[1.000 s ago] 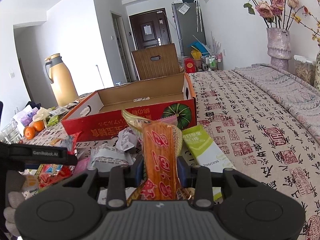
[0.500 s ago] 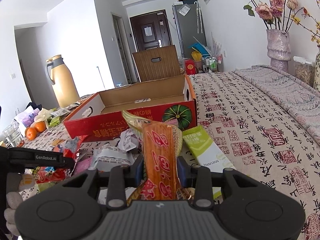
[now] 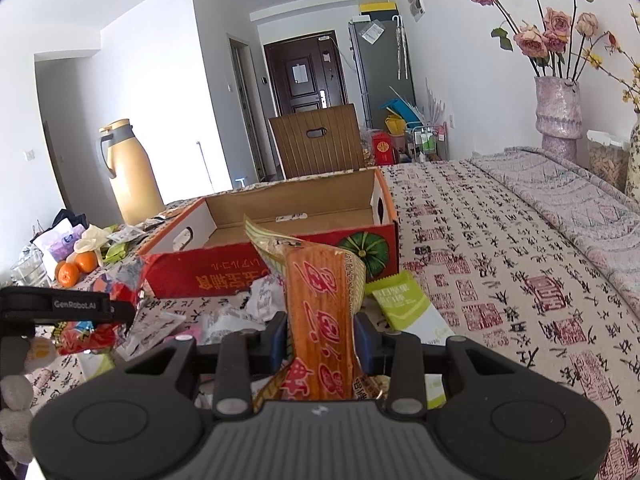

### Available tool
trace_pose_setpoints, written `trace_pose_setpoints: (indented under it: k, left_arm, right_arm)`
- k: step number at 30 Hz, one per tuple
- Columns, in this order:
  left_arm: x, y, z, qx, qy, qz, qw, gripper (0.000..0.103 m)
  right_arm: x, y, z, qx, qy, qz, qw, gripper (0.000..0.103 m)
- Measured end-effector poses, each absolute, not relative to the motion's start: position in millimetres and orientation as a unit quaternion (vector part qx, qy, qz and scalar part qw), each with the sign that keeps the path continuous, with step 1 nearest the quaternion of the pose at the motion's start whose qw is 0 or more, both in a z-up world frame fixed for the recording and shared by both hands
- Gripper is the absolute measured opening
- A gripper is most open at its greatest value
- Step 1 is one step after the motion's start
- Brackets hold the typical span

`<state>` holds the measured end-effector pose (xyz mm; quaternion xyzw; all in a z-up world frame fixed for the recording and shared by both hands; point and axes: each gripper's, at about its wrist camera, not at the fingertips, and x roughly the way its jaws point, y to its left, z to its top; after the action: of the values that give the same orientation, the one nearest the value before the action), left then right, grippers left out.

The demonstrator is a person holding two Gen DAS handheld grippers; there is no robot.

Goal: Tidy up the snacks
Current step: 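Carry both bags into the red cardboard box and open both tools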

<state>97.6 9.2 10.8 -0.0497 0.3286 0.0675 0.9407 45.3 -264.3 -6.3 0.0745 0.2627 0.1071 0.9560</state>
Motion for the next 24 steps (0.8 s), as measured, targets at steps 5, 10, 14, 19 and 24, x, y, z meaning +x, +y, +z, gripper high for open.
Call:
trace_pose_setpoints:
  k: [5,10,14,19,24]
  left_arm:
    - [102.8,5.9,28.0,-0.043,0.308,0.058,0.948,0.061]
    - [117.3,-0.1,42.2,-0.037,0.294,0.052,0.954,0.061]
    - [134.0,-6.6,51.2,-0.027,0.284,0.048,0.957,0.061]
    - [159.2,-11.7,60.9,-0.016,0.272,0.049,0.961,0.061]
    - [189.4,-17.4,67.8,-0.002,0.267,0.05,0.962,0.061]
  right_arm:
    - [54.0,-261.6,4.6,0.071,0.252,0.109,0.959,0.034]
    - [71.7,-259.9,18.2,0.067,0.238,0.108,0.963,0.034]
    - [95.4,-256.0,29.2,0.058,0.228,0.106,0.966,0.034]
    - [130.8,-246.7,40.2,0.035,0.221,0.107,0.969,0.034]
    - [172.4,-233.8,45.3,0.011,0.229,0.109,0.967,0.034]
